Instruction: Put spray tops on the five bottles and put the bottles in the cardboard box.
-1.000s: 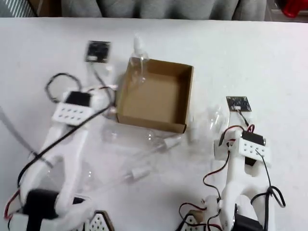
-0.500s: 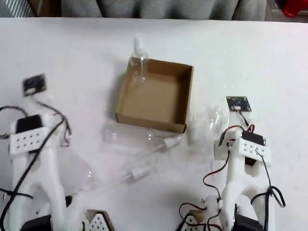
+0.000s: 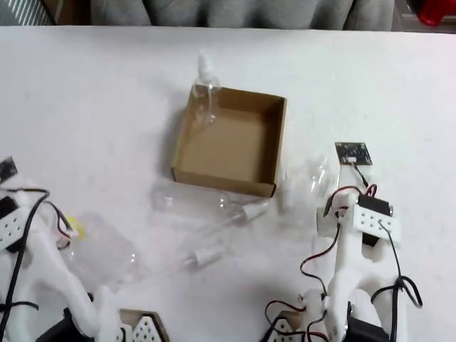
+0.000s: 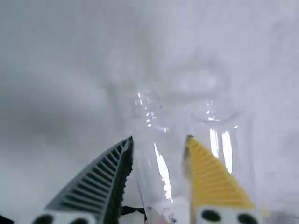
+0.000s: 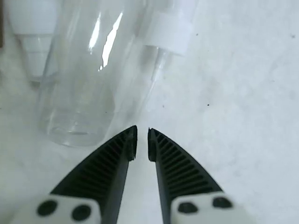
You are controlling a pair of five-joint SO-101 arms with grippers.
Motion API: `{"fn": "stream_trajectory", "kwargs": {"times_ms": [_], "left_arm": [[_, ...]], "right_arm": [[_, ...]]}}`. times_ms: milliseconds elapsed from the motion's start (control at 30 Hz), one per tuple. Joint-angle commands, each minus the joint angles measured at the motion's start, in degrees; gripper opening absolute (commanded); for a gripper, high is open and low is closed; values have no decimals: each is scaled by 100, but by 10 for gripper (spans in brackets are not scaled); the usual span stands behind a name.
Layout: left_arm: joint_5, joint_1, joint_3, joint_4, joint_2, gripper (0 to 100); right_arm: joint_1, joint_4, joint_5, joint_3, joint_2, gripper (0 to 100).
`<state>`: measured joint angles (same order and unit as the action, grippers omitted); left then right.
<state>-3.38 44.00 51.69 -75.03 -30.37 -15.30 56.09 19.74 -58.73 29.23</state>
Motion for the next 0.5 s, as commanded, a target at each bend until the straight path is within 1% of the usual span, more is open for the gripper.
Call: {"fn": "stream_trajectory", "kwargs": {"times_ms": [0, 67, 167, 267, 467], "left_arm": [[70, 242, 378, -88, -268, 397], [70, 365, 457, 18, -277, 428], [97, 629, 475, 114, -268, 430], [114, 699, 615, 176, -251, 430], [114, 664, 1433, 1310, -224, 430]], "right_arm": [[4, -75, 62, 35, 92, 17], [4, -84, 62, 35, 92, 17], [4, -84, 62, 35, 92, 17], [4, -84, 62, 35, 92, 17], [4, -84, 62, 35, 92, 17]]}}
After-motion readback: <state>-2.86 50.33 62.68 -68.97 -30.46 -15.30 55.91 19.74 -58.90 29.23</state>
